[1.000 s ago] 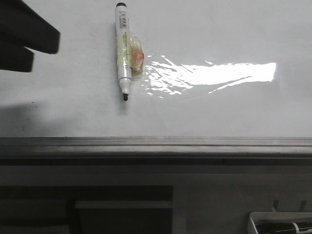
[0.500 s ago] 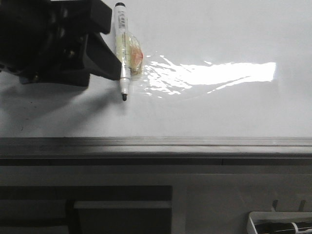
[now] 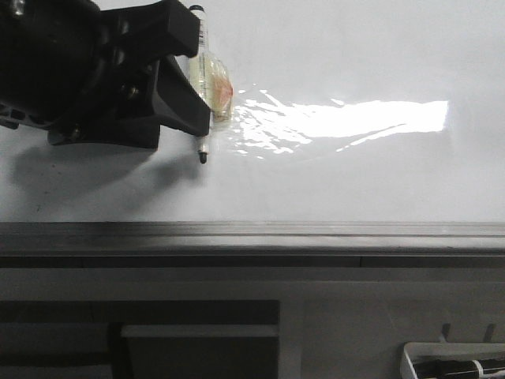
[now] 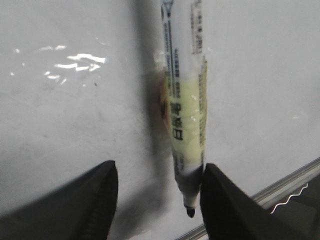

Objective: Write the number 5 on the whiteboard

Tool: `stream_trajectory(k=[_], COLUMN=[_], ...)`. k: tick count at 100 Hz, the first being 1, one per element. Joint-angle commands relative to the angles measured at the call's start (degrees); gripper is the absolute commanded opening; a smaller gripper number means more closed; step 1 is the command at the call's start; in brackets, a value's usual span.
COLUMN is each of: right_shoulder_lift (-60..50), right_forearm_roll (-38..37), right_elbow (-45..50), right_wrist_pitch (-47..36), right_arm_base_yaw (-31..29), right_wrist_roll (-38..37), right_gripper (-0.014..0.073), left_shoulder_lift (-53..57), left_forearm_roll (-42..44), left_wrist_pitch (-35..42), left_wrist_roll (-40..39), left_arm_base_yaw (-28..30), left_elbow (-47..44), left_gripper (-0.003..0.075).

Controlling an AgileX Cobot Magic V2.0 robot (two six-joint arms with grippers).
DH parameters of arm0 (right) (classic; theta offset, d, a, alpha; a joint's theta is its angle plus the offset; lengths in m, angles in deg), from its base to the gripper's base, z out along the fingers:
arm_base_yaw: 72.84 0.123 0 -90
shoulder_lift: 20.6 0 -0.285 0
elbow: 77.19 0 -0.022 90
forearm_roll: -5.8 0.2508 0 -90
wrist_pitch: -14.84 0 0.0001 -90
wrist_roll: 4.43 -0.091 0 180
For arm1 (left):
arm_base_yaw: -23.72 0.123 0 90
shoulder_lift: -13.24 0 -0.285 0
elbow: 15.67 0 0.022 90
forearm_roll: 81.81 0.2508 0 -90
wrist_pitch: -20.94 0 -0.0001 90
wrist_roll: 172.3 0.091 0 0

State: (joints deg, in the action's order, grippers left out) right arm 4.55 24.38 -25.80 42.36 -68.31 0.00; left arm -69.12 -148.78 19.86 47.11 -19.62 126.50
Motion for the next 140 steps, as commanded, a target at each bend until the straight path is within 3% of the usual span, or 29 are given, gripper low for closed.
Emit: stream_trajectory(k=[1, 26, 66, 82, 98, 109, 122, 140], right_shoulder_lift=[0.9, 0.9, 0.9, 1.1, 4.4, 8.7, 14.1, 23.0], right_forearm_roll=[0.4, 0.4, 0.4, 2.9, 17.6, 29.2, 36.9, 42.0], right_elbow=[-2.1, -2.1, -2.1, -3.0, -5.5, -7.2, -8.9, -12.2], right_wrist_pitch=[-4.7, -4.7, -4.6, 0.8, 7.4, 9.0, 10.4, 13.9], right_arm_base_yaw=[0.1, 0.1, 0.1, 1.7, 7.1, 11.9, 16.7, 22.6], right_wrist_roll=[0.7, 0.7, 0.7, 2.1, 25.4, 41.2, 51.6, 59.6], right_gripper=[0.0451, 0.0451, 0.0451, 0.0451, 0.0451, 0.0451, 0.0451, 0.0451], left_shoulder_lift=[0.3, -0.3, -4.5, -1.8, 3.6, 7.8, 12.1, 15.8], left_forearm_roll=[-1.1, -1.2, -0.9, 3.9, 19.6, 28.7, 33.3, 33.6], left_wrist_pitch=[2.7, 2.8, 1.5, -4.1, -15.2, -25.1, -31.9, -31.9], left_wrist_roll=[-0.4, -0.4, -0.3, 0.4, 1.4, 9.4, 19.6, 28.5], left_arm_base_yaw=[0.0, 0.0, 0.1, 0.0, 0.0, 0.0, 0.0, 0.0], left_elbow=[2.1, 4.0, 4.0, 4.0, 4.0, 4.0, 4.0, 4.0], left_gripper=[0.0354, 0.0311, -0.0021, -0.002, -0.002, -0.002, -0.002, -0.002])
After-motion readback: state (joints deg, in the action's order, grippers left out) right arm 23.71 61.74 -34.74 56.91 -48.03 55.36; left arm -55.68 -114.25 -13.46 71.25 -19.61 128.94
